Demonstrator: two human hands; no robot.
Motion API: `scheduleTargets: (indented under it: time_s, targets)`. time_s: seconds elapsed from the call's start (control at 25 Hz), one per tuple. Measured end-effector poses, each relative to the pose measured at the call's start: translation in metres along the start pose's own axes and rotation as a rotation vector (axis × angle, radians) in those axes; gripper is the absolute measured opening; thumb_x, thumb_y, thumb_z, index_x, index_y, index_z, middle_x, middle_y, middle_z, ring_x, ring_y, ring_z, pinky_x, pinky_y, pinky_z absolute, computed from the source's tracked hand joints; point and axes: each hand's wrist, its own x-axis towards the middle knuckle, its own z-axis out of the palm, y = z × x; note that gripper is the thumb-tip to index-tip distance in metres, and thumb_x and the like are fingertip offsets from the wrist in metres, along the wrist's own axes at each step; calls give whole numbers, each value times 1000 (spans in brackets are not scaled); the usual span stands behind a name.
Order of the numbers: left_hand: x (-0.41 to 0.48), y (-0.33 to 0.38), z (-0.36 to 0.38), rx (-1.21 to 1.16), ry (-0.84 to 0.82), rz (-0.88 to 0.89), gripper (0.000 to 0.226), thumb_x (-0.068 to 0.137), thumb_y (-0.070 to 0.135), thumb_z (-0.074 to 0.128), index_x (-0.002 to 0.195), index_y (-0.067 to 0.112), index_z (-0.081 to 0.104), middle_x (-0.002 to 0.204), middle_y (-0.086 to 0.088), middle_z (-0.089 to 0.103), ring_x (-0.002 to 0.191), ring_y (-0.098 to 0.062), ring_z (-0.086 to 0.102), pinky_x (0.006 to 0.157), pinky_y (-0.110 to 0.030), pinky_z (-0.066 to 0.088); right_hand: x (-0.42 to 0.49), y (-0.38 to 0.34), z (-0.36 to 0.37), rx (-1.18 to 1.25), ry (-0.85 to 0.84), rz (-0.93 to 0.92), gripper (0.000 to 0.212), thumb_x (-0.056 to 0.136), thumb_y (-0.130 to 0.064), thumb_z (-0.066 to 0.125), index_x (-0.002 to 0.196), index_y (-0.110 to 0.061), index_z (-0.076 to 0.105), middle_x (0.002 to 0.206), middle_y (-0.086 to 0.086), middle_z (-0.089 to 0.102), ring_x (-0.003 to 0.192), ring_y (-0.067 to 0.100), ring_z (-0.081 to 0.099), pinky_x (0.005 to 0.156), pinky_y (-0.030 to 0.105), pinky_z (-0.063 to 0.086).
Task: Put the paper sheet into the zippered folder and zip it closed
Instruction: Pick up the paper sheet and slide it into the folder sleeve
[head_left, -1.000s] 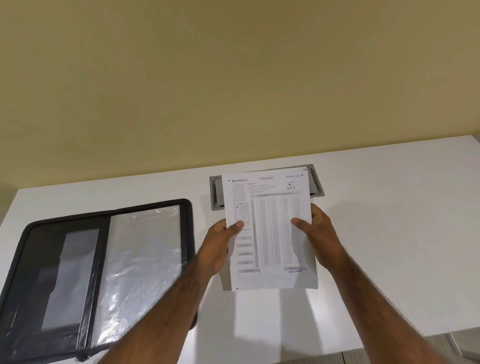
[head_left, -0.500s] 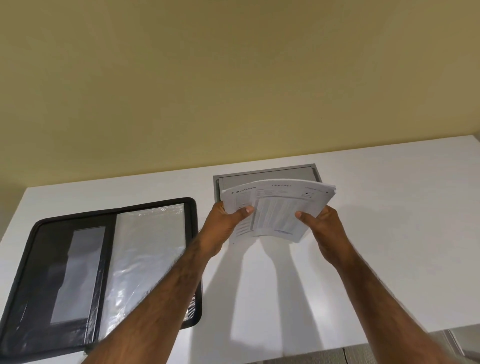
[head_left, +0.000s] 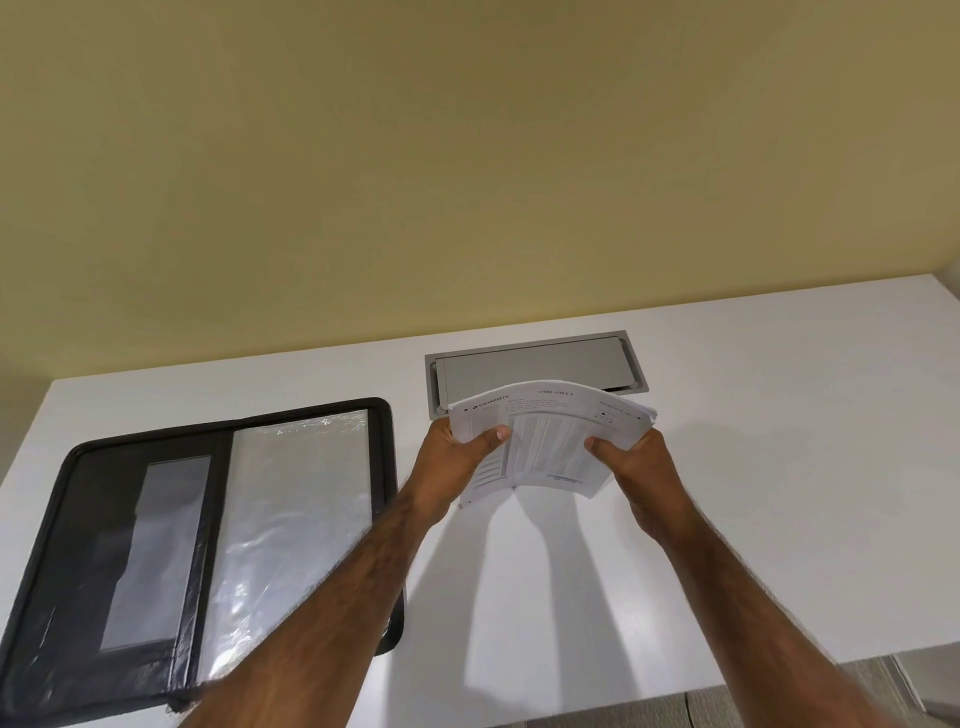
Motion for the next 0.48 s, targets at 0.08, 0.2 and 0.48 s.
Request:
scheduleTargets:
  time_s: [0.08,0.2,0.48]
  targets:
    - [0,-9,2,2,42,-28,26,89,13,74,110,28,72,112,1,76,108,-23,70,94,-39,57,-2,6,3,-13,4,29,36,89,5,63,109,-24,67,106,4,73,99,20,68,76,25,52]
    - [-1,-17,3,-1,79,-53,27,89,14,74,113,25,71,114,-3,75,108,-24,70,99,-45,54,-3,12,5,-34,29,64,32,90,4,62,114,-17,65,105,5,72,99,24,67,70,21,53]
    - [-1,-26,1,-5,86,-62,32,89,16,75,120,22,70,117,-1,74,111,-22,69,100,-43,54,-5,10,10,-66,59,80,33,89,6,60,110,-19,64,101,2,72,92,17,67,67,20,52]
